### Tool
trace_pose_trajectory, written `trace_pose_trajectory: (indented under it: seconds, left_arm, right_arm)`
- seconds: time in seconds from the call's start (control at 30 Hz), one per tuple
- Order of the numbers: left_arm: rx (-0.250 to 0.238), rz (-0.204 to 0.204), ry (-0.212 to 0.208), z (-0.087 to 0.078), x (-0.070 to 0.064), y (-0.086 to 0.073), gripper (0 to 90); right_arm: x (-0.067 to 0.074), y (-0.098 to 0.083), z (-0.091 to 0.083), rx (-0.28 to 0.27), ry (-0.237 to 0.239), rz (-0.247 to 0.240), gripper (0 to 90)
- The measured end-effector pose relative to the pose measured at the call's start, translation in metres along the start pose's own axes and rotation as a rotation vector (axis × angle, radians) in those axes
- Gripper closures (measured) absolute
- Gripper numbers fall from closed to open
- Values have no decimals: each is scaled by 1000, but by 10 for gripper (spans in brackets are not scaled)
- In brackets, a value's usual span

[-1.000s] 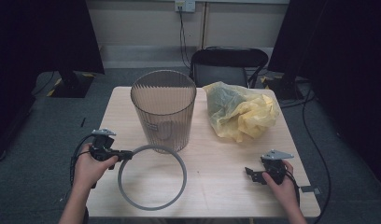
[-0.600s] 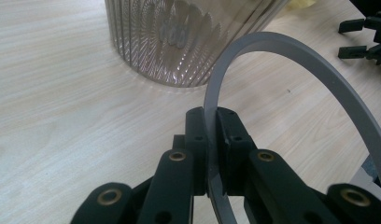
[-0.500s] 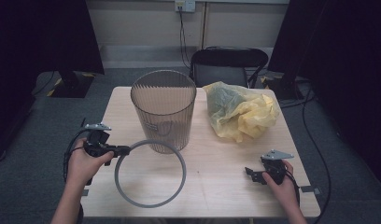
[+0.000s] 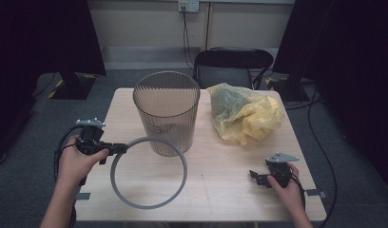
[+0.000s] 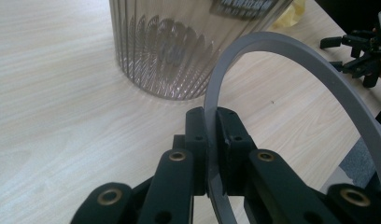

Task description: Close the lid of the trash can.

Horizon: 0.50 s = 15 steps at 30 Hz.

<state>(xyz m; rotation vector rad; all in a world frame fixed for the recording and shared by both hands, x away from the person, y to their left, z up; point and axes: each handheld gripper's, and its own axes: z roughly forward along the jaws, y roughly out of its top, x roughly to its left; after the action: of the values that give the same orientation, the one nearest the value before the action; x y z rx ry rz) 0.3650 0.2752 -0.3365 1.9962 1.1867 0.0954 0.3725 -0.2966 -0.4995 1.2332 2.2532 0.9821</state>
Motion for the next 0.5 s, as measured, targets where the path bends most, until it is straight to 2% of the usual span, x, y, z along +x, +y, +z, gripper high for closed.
trace_pose_trajectory:
  seconds: [0.27,0.5]
  left_arm:
    - [1,15,-7,-4,-3,10,840]
    - [-19,19,-25,-10,-8,20,840]
  right_arm:
    - [0,0,0,0,0,0,140]
    - [0,0,0,1,0,2,141]
